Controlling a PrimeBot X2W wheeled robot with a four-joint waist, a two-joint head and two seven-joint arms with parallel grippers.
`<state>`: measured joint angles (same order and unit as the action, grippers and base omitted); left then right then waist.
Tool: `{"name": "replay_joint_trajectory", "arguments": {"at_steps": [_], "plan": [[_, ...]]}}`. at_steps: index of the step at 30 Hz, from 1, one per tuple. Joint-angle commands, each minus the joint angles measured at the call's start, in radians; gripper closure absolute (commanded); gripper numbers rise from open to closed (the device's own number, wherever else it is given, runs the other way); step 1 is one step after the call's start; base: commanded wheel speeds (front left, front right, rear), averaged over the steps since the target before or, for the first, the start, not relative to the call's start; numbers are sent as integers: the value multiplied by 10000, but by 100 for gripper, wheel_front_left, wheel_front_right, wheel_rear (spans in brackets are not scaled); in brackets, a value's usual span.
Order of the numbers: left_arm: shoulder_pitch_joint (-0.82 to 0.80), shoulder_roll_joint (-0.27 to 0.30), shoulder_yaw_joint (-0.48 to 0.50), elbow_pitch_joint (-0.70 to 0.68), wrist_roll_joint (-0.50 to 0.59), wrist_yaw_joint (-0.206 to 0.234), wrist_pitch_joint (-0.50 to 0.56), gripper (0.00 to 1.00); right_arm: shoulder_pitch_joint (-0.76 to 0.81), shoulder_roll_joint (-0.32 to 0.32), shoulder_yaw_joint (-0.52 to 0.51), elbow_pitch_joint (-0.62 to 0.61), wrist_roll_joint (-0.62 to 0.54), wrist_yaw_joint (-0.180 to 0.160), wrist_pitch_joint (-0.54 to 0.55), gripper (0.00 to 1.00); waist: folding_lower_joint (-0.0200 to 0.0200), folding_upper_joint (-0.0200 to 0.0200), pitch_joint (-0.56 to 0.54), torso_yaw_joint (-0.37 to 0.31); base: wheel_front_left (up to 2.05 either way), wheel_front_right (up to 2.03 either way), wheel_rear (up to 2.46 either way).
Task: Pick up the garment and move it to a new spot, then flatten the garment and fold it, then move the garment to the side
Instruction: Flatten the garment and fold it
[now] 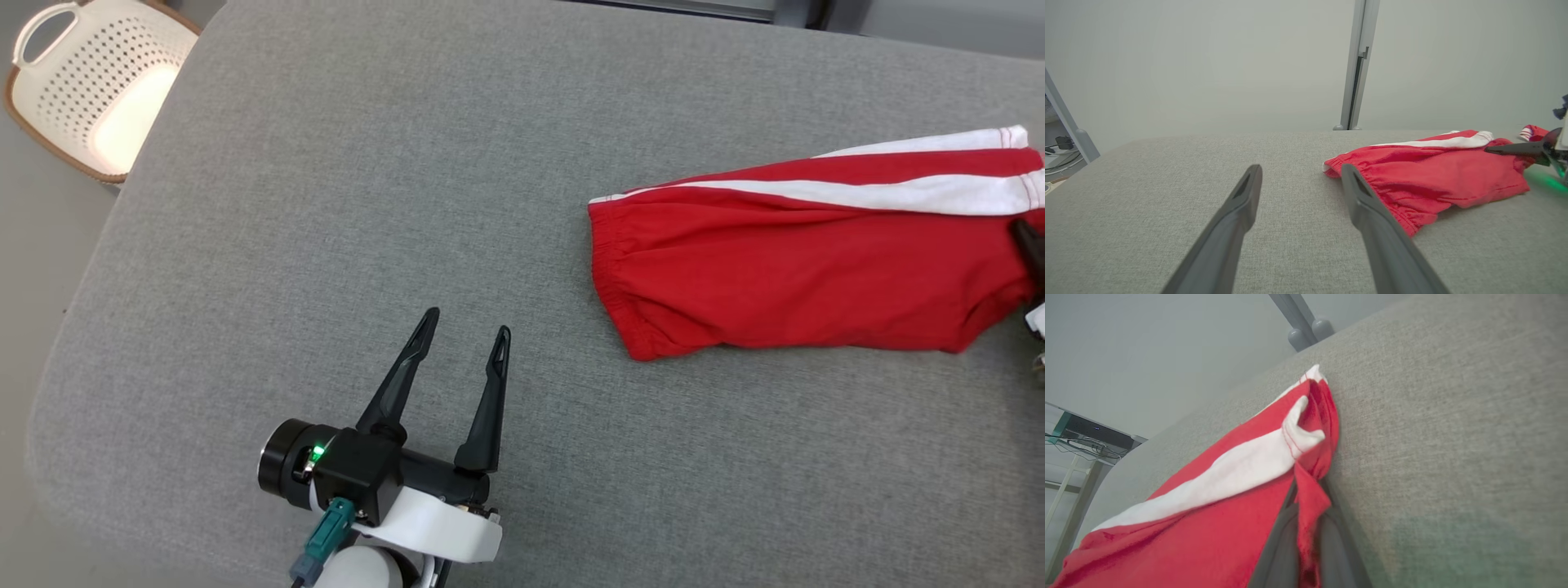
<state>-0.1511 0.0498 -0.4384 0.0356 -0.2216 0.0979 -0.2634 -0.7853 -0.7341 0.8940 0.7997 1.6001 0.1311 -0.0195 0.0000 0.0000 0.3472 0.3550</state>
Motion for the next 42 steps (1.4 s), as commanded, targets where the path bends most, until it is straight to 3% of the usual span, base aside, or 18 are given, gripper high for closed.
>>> {"name": "replay_joint_trajectory", "arguments": {"at_steps": [1, 9, 15, 19, 29, 42], "plan": [[135, 22, 113, 15, 59, 40, -12, 0, 384, -110, 98, -129, -153, -8, -242, 100, 0, 0, -186, -221, 0, 0, 0], [271, 22, 286, 25, 140, -75, -12, 0, 897, -1060, 196, -1094, -723, -7, -962, 100, 0, 0, -622, -925, 0, 0, 0], [395, 25, 404, 123, 260, -179, -12, 0, 1064, -1857, 132, -2649, -1067, -5, -1505, 100, 0, 0, -853, -1403, 0, 0, 0], [435, 25, 470, 246, 293, -268, -12, 0, 864, -1990, 257, -3618, -1596, -5, -1786, 100, 0, 0, -1021, -1657, 0, 0, 0], [535, 27, 386, 487, 282, -402, -12, 0, -17, -740, 1224, -4368, -3246, -5, -1278, 100, 0, 0, -1482, -1703, 0, 0, 0], [377, 25, 64, 517, -80, -359, -12, 0, -917, 1461, 2528, -3444, -3979, -5, 85, 100, 0, 0, -1167, -995, 0, 0, 0]]}}
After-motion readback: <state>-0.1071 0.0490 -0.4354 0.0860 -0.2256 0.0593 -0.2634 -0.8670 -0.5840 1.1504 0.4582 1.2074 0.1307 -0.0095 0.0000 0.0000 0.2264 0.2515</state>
